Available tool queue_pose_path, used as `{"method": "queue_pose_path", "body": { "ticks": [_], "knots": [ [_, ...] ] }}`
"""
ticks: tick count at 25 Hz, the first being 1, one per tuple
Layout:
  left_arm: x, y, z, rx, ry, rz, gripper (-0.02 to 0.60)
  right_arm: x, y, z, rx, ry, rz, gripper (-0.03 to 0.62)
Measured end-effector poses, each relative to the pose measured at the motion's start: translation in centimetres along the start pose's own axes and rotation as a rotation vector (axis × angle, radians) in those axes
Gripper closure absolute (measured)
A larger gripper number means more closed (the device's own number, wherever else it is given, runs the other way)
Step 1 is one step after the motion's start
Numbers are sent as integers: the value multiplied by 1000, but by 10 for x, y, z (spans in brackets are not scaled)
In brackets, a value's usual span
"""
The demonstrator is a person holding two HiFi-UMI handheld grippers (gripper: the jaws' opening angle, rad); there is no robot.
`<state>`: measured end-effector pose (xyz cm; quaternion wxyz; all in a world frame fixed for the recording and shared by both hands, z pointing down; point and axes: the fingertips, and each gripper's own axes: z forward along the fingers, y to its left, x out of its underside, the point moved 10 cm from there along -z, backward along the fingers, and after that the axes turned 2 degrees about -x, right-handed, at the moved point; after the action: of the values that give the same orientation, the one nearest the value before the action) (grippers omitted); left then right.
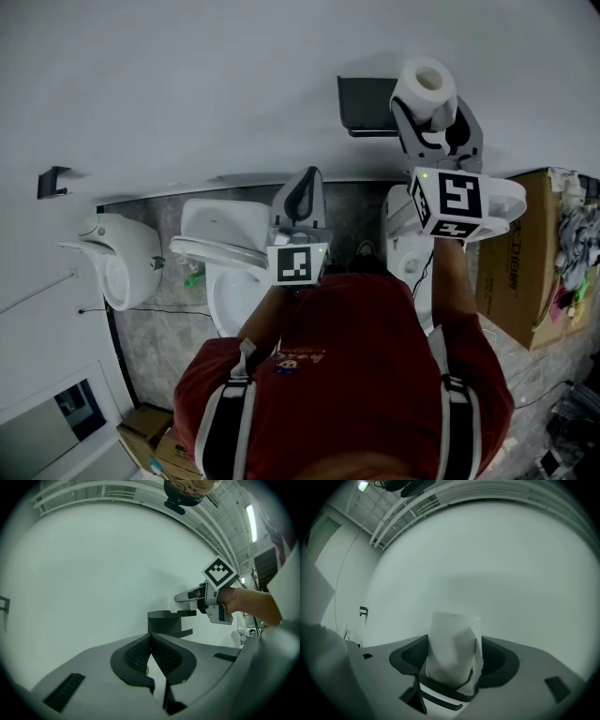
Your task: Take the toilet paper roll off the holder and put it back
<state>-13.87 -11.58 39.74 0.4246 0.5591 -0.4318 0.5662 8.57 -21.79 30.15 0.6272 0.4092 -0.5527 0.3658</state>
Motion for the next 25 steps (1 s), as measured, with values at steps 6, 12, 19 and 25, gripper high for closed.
{"method": "queue_pose_path", "body": {
  "ticks": [6, 12, 19, 25],
  "knots": [
    [0, -2, 0, 6, 3, -22, 566, -1, 0, -2, 12, -19, -3, 244],
    [-2, -5, 1, 8, 4, 7, 568, -10, -6, -10, 15, -58, -9, 221],
    [-9, -4, 2, 4, -5, 13, 568, -33, -8, -30, 25, -135, -21, 221],
    [-15, -2, 7, -6, -10, 18, 568, -36, -20, -50, 42, -196, 7, 233]
  ]
}}
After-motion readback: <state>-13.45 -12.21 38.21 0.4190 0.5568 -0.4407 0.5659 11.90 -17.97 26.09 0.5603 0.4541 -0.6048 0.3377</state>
